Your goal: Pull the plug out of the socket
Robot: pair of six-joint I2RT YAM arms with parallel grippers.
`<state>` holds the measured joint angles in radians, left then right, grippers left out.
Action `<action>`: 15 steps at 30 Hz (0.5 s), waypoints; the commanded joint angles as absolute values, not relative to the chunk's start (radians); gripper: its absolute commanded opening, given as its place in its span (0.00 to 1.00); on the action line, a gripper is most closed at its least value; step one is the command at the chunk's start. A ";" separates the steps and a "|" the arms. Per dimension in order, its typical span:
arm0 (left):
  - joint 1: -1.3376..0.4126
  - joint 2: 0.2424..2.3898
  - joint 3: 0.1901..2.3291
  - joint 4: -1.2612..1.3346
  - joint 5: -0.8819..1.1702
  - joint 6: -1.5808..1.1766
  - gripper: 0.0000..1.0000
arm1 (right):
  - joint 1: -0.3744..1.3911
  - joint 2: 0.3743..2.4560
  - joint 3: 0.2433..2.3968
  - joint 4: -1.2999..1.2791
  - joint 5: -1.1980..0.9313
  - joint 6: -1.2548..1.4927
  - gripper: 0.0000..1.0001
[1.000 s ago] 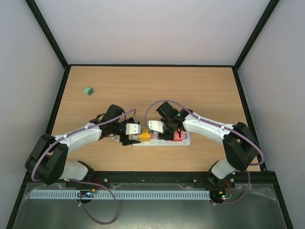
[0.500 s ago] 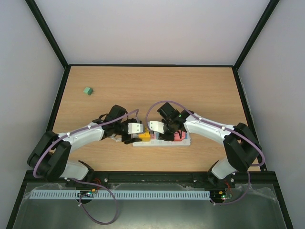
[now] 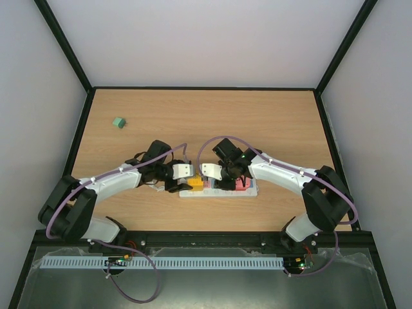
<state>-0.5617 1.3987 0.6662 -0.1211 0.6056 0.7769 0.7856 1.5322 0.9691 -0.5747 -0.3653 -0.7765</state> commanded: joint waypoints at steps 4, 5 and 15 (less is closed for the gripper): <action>-0.574 1.322 0.610 -0.008 0.686 0.784 0.51 | 0.789 1.568 0.939 -0.585 -0.336 -0.755 0.02; -0.575 1.318 0.606 -0.003 0.679 0.789 0.50 | 0.790 1.569 0.938 -0.584 -0.335 -0.753 0.02; -0.562 1.391 0.673 -0.034 0.714 0.732 0.48 | 0.787 1.592 0.939 -0.551 -0.276 -0.748 0.02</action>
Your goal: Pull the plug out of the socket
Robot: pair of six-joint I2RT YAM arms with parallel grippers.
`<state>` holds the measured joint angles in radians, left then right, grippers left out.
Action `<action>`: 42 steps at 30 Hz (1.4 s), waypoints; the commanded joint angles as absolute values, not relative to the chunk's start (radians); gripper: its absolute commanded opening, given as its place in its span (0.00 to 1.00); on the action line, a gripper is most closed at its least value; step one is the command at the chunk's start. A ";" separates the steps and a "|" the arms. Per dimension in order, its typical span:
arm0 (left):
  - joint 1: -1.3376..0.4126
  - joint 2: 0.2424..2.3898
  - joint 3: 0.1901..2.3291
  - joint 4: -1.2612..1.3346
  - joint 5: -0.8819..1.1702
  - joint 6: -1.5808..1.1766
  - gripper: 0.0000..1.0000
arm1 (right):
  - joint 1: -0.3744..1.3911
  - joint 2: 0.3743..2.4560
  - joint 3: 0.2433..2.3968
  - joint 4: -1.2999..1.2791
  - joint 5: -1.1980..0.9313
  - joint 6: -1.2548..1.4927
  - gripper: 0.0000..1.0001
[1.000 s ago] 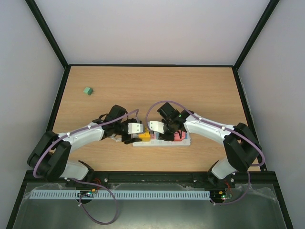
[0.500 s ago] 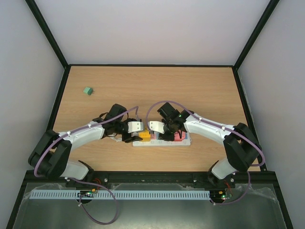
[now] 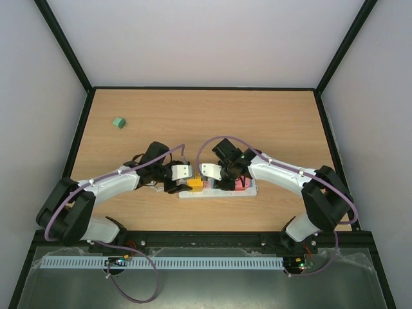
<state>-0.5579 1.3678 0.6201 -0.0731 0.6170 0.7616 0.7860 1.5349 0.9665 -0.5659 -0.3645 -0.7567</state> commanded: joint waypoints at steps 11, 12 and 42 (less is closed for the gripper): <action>-0.562 1.537 0.764 0.046 0.732 0.620 0.49 | 0.654 1.601 0.966 -0.612 -0.315 -0.826 0.03; -0.564 1.549 0.771 0.061 0.743 0.603 0.49 | 0.648 1.596 0.960 -0.619 -0.312 -0.839 0.03; -0.606 1.636 0.747 0.256 0.818 0.532 0.46 | 0.615 1.565 0.890 -0.677 -0.289 -0.881 0.02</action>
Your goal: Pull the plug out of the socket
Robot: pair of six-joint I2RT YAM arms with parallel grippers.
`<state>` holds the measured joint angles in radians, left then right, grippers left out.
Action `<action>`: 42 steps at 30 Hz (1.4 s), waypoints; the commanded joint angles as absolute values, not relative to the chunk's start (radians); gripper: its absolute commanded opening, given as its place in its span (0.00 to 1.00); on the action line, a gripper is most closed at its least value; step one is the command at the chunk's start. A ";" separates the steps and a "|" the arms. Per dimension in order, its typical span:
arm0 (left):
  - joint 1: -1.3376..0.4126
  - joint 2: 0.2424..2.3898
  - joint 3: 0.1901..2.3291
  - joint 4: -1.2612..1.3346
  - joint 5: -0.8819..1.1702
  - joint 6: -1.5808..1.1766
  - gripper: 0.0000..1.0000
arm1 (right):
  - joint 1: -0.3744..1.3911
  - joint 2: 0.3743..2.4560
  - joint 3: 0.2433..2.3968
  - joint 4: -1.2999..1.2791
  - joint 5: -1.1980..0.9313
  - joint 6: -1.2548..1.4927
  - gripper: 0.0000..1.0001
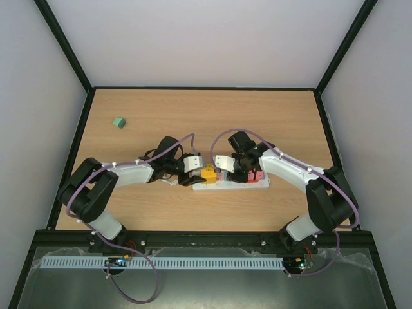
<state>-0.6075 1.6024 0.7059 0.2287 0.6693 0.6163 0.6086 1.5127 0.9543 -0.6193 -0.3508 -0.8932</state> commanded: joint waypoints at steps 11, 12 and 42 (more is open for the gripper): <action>-0.614 1.615 0.733 0.227 0.814 0.596 0.43 | 0.615 1.566 0.886 -0.675 -0.292 -0.876 0.02; -0.624 1.603 0.723 0.223 0.796 0.628 0.43 | 0.616 1.566 0.885 -0.675 -0.293 -0.875 0.02; -0.647 1.527 0.729 0.253 0.834 0.561 0.37 | 0.615 1.576 0.871 -0.680 -0.290 -0.870 0.02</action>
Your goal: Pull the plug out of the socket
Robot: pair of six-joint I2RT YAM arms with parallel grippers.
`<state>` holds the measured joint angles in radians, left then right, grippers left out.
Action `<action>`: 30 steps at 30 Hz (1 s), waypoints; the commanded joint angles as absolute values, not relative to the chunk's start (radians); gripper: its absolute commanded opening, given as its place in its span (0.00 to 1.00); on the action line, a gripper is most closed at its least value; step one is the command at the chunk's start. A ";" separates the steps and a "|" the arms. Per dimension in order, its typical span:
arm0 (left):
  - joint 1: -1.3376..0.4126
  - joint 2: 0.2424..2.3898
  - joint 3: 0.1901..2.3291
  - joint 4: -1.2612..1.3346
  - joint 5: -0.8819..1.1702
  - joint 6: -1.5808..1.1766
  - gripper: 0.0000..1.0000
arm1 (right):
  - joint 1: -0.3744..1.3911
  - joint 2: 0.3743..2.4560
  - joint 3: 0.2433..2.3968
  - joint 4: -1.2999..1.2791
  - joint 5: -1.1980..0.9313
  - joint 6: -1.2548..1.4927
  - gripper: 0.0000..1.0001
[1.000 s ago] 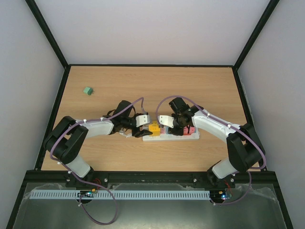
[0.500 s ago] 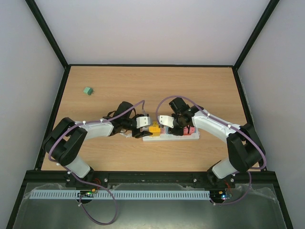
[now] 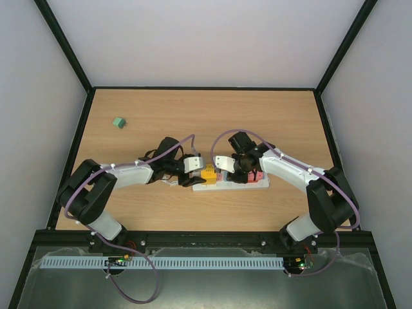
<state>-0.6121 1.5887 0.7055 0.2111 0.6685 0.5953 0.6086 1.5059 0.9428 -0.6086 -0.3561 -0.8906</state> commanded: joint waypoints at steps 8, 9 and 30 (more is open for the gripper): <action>-0.647 1.491 0.729 0.244 0.801 0.593 0.36 | 0.616 1.578 0.867 -0.679 -0.288 -0.868 0.02; -0.647 1.488 0.731 0.241 0.798 0.596 0.36 | 0.616 1.578 0.868 -0.679 -0.288 -0.868 0.02; -0.641 1.475 0.730 0.227 0.793 0.612 0.34 | 0.616 1.582 0.868 -0.683 -0.290 -0.865 0.02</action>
